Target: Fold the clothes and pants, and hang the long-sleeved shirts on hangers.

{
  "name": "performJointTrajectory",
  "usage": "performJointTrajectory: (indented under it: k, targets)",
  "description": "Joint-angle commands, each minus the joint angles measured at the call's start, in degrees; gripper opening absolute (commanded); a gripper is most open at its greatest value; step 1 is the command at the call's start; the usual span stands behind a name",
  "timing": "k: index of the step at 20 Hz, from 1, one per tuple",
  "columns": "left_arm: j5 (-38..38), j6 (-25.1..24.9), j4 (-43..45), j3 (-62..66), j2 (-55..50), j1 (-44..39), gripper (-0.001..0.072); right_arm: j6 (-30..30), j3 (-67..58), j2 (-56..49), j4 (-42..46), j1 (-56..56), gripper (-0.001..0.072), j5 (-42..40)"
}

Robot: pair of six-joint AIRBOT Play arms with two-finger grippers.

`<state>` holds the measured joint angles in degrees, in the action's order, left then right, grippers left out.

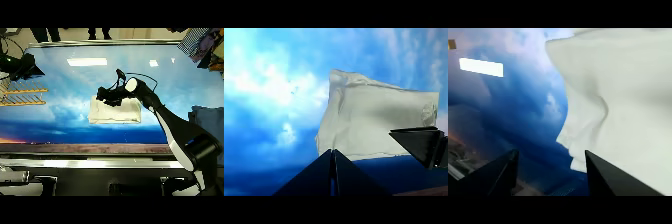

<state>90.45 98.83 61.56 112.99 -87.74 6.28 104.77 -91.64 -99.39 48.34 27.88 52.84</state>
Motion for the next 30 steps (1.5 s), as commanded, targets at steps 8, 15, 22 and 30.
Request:
performJointTrajectory:
  k: [8,15,22,30]
  targets:
    - [-0.02,-0.07,0.0,-0.02,-0.02,0.04,0.0018,-13.51,0.61,10.38,-1.18,-28.76,0.0497,20.37]
    - [-0.02,-1.55,0.02,-0.02,-0.02,0.04,0.0018,-27.78,13.57,4.28,-7.34,-42.05,0.0541,22.93]
    - [-0.04,-1.53,0.02,-0.02,-0.15,0.04,0.0018,-32.96,15.47,-5.11,-11.63,-37.46,0.0541,21.81]
    - [-0.07,-1.53,0.0,-0.02,-1.16,0.04,0.0019,-33.24,15.47,-8.26,-12.83,-32.24,0.0438,18.91]
